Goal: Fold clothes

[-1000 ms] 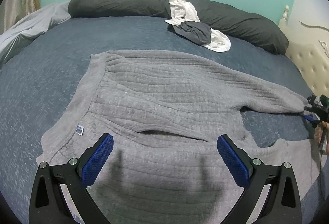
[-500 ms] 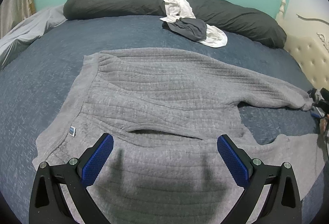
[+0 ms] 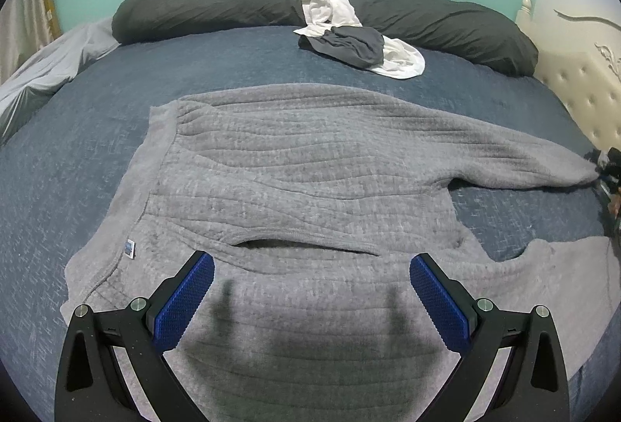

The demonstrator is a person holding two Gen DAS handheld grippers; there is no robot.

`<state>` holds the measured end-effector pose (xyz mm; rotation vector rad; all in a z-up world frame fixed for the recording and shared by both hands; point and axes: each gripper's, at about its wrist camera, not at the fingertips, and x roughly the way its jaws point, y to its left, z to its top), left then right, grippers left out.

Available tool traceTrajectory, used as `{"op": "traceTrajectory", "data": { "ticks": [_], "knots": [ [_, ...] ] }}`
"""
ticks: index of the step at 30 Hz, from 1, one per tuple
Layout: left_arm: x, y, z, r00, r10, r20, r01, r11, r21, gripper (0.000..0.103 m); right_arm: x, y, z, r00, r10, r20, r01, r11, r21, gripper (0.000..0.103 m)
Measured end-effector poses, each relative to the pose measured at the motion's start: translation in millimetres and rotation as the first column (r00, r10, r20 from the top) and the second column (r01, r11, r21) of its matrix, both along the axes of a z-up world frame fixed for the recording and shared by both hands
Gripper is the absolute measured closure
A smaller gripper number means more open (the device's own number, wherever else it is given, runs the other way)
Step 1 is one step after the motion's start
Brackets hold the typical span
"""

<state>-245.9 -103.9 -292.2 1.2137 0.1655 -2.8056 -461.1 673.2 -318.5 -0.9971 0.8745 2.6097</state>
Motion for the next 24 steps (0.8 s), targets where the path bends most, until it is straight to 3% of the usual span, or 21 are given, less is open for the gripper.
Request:
{"op": "traceTrajectory", "data": {
  "ticks": [3, 7, 10, 11, 13, 20, 24],
  "knots": [
    [-1, 4, -2, 1.000, -0.008, 0.005, 0.009, 1.000, -0.012, 0.000, -10, 1, -6, 0.999, 0.014, 0.033, -0.015, 1.000, 0.009, 0.093],
    [-2, 8, -5, 1.000, -0.019, 0.012, 0.019, 1.000, -0.019, 0.000, -10, 3, -35, 0.994, -0.002, 0.105, 0.008, 0.998, -0.059, 0.091],
    [-2, 9, -4, 1.000, -0.022, 0.010, 0.022, 1.000, -0.021, 0.000, -6, 8, -41, 0.992, -0.002, 0.127, 0.011, 0.998, -0.068, 0.082],
    [-2, 9, -4, 1.000, -0.022, 0.008, 0.022, 1.000, -0.021, 0.000, -5, 7, -38, 0.991, -0.005, 0.132, 0.011, 0.999, -0.047, 0.072],
    [-2, 9, -3, 1.000, -0.021, 0.006, 0.021, 1.000, -0.018, 0.000, -1, 6, -31, 0.990, -0.011, 0.142, 0.012, 1.000, -0.004, 0.063],
    [0, 11, 1, 1.000, -0.024, -0.003, 0.024, 1.000, -0.012, 0.000, 9, -1, -7, 0.984, -0.034, 0.173, 0.009, 0.990, 0.142, 0.063],
    [0, 13, 2, 1.000, -0.026, -0.006, 0.026, 1.000, -0.015, 0.000, 10, -10, 9, 0.997, 0.051, 0.054, -0.059, 0.984, 0.169, 0.063]
  ]
}}
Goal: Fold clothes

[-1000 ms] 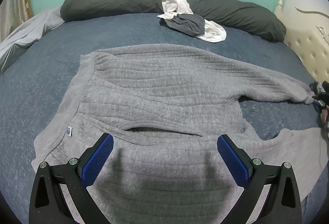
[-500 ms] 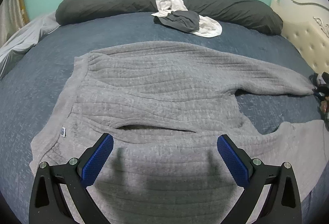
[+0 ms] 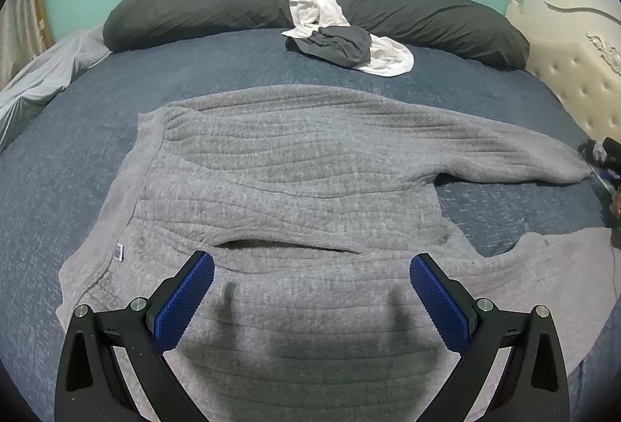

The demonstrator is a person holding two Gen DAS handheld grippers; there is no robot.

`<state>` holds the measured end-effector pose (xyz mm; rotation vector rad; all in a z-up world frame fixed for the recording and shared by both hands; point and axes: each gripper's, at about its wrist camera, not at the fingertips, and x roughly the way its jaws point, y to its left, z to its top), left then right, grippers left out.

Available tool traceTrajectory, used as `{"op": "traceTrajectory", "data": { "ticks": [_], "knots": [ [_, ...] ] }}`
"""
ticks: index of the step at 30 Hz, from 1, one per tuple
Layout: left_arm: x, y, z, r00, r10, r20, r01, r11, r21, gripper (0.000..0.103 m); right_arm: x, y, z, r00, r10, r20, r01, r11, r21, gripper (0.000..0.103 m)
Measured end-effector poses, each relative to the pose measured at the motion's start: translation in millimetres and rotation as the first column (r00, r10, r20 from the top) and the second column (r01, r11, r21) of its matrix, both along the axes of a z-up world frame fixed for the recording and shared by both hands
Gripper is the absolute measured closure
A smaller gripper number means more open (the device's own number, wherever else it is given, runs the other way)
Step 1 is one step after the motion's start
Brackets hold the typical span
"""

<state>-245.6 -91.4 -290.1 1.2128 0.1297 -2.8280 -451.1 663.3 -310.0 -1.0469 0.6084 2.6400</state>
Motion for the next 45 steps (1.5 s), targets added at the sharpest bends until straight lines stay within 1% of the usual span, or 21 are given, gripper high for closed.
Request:
{"op": "traceTrajectory", "data": {
  "ticks": [3, 4, 6, 8, 13, 14, 18, 20, 21, 24, 25, 28, 30, 34, 35, 36, 37, 38, 39, 42, 45],
  "knots": [
    [0, 0, 0, 1.000, 0.001, 0.001, -0.001, 1.000, -0.003, 0.000, -16, 0, -3, 0.999, 0.004, 0.043, -0.005, 1.000, 0.009, 0.066],
    [0, 0, 0, 1.000, 0.001, 0.001, -0.001, 1.000, -0.004, 0.000, -18, 3, -5, 0.999, -0.010, 0.054, 0.010, 1.000, 0.010, 0.069],
    [0, 0, -1, 1.000, 0.002, 0.002, -0.002, 1.000, -0.007, 0.000, -24, 5, -13, 0.996, -0.022, 0.088, 0.020, 0.999, 0.027, 0.070],
    [-1, -1, -2, 1.000, 0.004, 0.005, -0.004, 1.000, -0.010, 0.000, -32, 6, -22, 0.991, -0.019, 0.134, 0.012, 0.998, 0.057, 0.077],
    [-2, -1, -5, 1.000, 0.002, 0.014, -0.001, 1.000, -0.012, 0.000, -25, 14, -25, 0.990, -0.032, 0.138, 0.026, 0.999, 0.048, 0.080],
    [-2, 0, -5, 1.000, -0.001, 0.015, 0.001, 1.000, -0.013, 0.000, -24, 16, -26, 0.990, -0.035, 0.139, 0.029, 0.999, 0.046, 0.082],
    [-2, 3, -5, 1.000, -0.007, 0.017, 0.008, 1.000, -0.010, 0.000, -19, 22, -28, 0.989, -0.045, 0.143, 0.040, 0.998, 0.038, 0.082],
    [-2, 4, -5, 1.000, -0.010, 0.017, 0.011, 1.000, -0.011, 0.000, -17, 26, -24, 0.989, -0.062, 0.135, 0.060, 0.998, 0.022, 0.082],
    [-1, 4, -4, 1.000, -0.012, 0.016, 0.012, 1.000, -0.012, 0.000, -16, 28, -22, 0.989, -0.071, 0.131, 0.070, 0.997, 0.014, 0.079],
    [-1, 4, -3, 1.000, -0.011, 0.010, 0.011, 1.000, -0.012, 0.000, -13, 34, -15, 0.988, -0.097, 0.120, 0.099, 0.995, -0.010, 0.077],
    [-1, 4, -3, 1.000, -0.011, 0.011, 0.011, 1.000, -0.013, 0.000, -12, 36, -13, 0.987, -0.106, 0.118, 0.109, 0.994, -0.018, 0.074],
    [-2, 4, -5, 1.000, -0.009, 0.014, 0.010, 1.000, -0.015, 0.000, -17, 38, -21, 0.982, -0.119, 0.146, 0.131, 0.989, -0.075, 0.073],
    [-2, 4, -6, 1.000, -0.009, 0.017, 0.009, 1.000, -0.017, 0.000, -18, 36, -19, 0.986, -0.110, 0.125, 0.121, 0.989, -0.083, 0.064],
    [-3, 5, -8, 1.000, -0.008, 0.024, 0.009, 1.000, -0.023, 0.000, -21, 31, -16, 0.992, -0.092, 0.084, 0.100, 0.990, -0.098, 0.064],
    [-3, 5, -8, 1.000, -0.008, 0.024, 0.008, 1.000, -0.024, 0.000, -22, 30, -15, 0.993, -0.087, 0.073, 0.095, 0.990, -0.101, 0.077],
    [-3, 5, -9, 1.000, -0.007, 0.025, 0.008, 1.000, -0.024, 0.000, -23, 29, -15, 0.995, -0.083, 0.063, 0.089, 0.990, -0.105, 0.087],
    [-3, 5, -9, 1.000, -0.007, 0.026, 0.008, 1.000, -0.024, 0.000, -23, 28, -14, 0.996, -0.079, 0.052, 0.084, 0.991, -0.108, 0.095],
    [-3, 5, -9, 1.000, -0.008, 0.027, 0.009, 1.000, -0.025, 0.000, -24, 27, -13, 0.996, -0.074, 0.042, 0.078, 0.991, -0.112, 0.098],
    [-3, 6, -9, 1.000, -0.010, 0.027, 0.011, 1.000, -0.025, 0.000, -25, 26, -12, 0.997, -0.069, 0.030, 0.072, 0.991, -0.114, 0.099],
    [-3, 8, -10, 1.000, -0.015, 0.027, 0.015, 1.000, -0.027, 0.000, -9, 16, 20, 0.991, -0.005, -0.136, 0.000, 0.999, -0.035, 0.099],
    [-3, 9, -9, 1.000, -0.018, 0.026, 0.019, 0.999, -0.029, 0.000, -14, 16, 18, 0.997, -0.017, -0.077, 0.018, 1.000, 0.014, 0.099]
  ]
}}
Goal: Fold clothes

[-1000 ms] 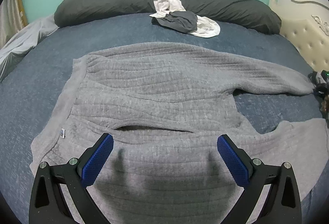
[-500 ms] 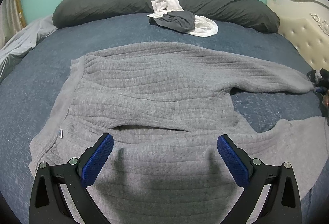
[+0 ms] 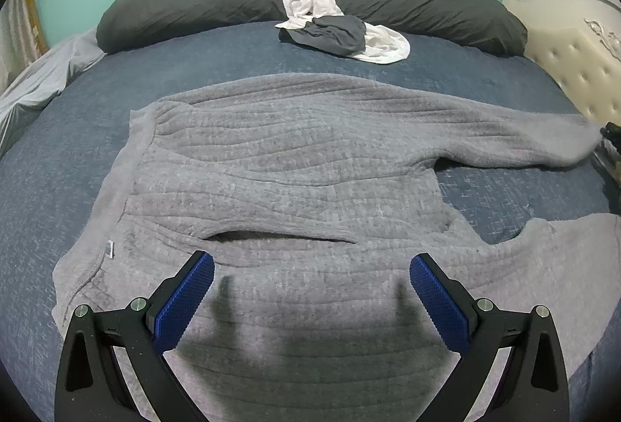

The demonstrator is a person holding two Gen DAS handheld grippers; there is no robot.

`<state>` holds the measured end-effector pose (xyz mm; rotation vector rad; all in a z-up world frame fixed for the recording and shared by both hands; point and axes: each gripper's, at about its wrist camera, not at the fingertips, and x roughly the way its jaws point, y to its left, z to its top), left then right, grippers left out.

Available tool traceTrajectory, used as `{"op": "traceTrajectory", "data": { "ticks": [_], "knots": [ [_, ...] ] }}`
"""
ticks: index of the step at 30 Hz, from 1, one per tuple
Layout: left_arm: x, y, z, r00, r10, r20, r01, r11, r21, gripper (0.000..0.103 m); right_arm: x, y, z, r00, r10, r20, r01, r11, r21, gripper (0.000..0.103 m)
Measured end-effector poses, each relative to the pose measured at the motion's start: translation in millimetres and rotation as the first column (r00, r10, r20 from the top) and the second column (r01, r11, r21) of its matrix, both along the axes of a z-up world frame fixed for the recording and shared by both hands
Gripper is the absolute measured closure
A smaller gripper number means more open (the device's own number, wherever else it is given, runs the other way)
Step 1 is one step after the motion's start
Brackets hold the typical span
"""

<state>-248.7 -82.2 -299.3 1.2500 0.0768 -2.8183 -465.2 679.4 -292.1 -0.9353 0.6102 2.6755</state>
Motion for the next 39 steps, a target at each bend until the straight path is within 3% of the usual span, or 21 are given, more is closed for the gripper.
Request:
{"op": "traceTrajectory", "data": {
  "ticks": [1, 3, 7, 9, 11, 13, 19, 25, 26, 29, 39],
  "knots": [
    [0, 0, 0, 1.000, -0.001, -0.001, 0.001, 1.000, 0.000, 0.000, -2, 0, -1, 1.000, -0.006, 0.022, 0.006, 1.000, 0.015, 0.099],
    [0, 1, 1, 1.000, -0.002, -0.002, 0.002, 1.000, -0.002, 0.000, -7, 6, -27, 0.988, -0.043, 0.151, 0.046, 0.999, -0.022, 0.099],
    [0, -1, 0, 1.000, 0.000, -0.002, 0.000, 1.000, -0.005, 0.000, -14, 4, -49, 0.971, -0.047, 0.235, 0.049, 0.999, -0.002, 0.099],
    [-1, 0, -1, 1.000, 0.000, 0.001, 0.000, 1.000, -0.005, 0.000, -13, 2, -50, 0.968, -0.049, 0.245, 0.045, 0.999, 0.020, 0.092],
    [-2, 1, -2, 1.000, -0.005, 0.004, 0.005, 1.000, -0.005, 0.000, -7, -1, -43, 0.973, -0.049, 0.226, 0.038, 0.998, 0.054, 0.071],
    [-2, 3, -2, 1.000, -0.010, 0.004, 0.010, 1.000, -0.006, 0.000, -1, -3, -35, 0.977, -0.048, 0.207, 0.031, 0.996, 0.088, 0.063],
    [1, 7, 1, 1.000, -0.017, -0.002, 0.017, 1.000, -0.006, 0.000, 16, -10, -12, 0.988, -0.042, 0.152, 0.013, 0.982, 0.189, 0.063],
    [0, 7, 0, 1.000, -0.015, -0.002, 0.015, 1.000, -0.005, 0.000, 1, -8, -42, 0.947, -0.014, 0.320, -0.019, 0.995, 0.102, 0.067],
    [0, 6, 0, 1.000, -0.015, -0.002, 0.015, 1.000, -0.003, 0.000, 12, 2, -41, 0.946, -0.033, 0.322, 0.001, 0.995, 0.099, 0.067],
    [1, 4, 2, 1.000, -0.014, -0.005, 0.014, 1.000, 0.005, 0.000, 43, 1, -21, 0.973, -0.058, 0.224, 0.035, 0.994, 0.106, 0.067],
    [7, 2, 12, 0.999, -0.005, -0.032, 0.006, 0.999, 0.035, 0.000, 121, -18, 13, 0.994, -0.046, 0.099, 0.045, 0.999, 0.016, 0.067]
  ]
}}
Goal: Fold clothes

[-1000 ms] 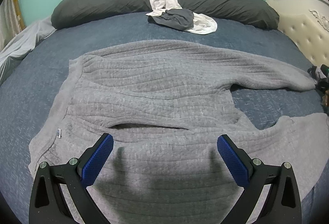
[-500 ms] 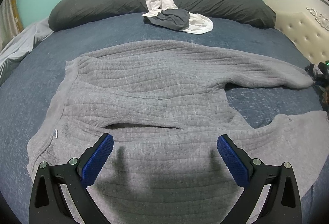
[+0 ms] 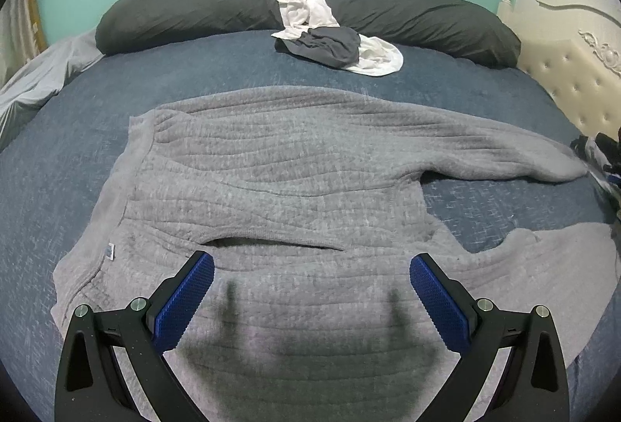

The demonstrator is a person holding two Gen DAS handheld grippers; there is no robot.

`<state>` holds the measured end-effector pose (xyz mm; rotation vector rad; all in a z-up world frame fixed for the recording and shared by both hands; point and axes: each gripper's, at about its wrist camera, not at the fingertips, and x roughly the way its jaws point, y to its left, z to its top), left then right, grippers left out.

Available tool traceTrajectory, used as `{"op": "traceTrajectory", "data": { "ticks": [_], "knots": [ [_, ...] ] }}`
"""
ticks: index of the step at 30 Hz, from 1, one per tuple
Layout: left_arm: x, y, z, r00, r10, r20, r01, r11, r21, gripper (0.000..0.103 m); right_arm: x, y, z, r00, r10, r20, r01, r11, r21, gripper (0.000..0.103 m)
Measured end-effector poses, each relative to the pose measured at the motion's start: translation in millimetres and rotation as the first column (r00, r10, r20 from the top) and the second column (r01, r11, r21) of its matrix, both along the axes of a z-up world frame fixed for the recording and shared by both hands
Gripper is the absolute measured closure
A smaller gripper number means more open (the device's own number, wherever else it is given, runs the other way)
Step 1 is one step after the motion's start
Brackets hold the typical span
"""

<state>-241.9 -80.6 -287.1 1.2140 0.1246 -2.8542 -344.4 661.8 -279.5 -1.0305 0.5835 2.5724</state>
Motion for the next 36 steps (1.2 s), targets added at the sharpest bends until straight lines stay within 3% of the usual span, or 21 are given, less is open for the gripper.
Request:
{"op": "traceTrajectory", "data": {
  "ticks": [6, 11, 22, 36],
  "knots": [
    [5, 0, 1, 1.000, -0.004, 0.001, 0.004, 1.000, 0.013, 0.000, 44, -50, -5, 0.997, 0.076, 0.014, -0.075, 0.996, -0.055, 0.066],
    [12, 0, 2, 1.000, -0.010, 0.001, 0.010, 1.000, 0.023, 0.000, 57, -105, -16, 0.988, 0.155, -0.015, -0.156, 0.980, -0.119, 0.063],
    [38, -8, 4, 1.000, 0.003, -0.001, -0.003, 0.999, 0.040, 0.000, 123, -182, -44, 0.975, 0.215, -0.063, -0.224, 0.930, -0.291, 0.059],
    [94, -40, 7, 0.992, 0.130, -0.004, -0.129, 0.989, 0.071, 0.000, 126, -227, -50, 0.938, 0.314, -0.144, -0.345, 0.873, -0.346, 0.058]
  ]
}}
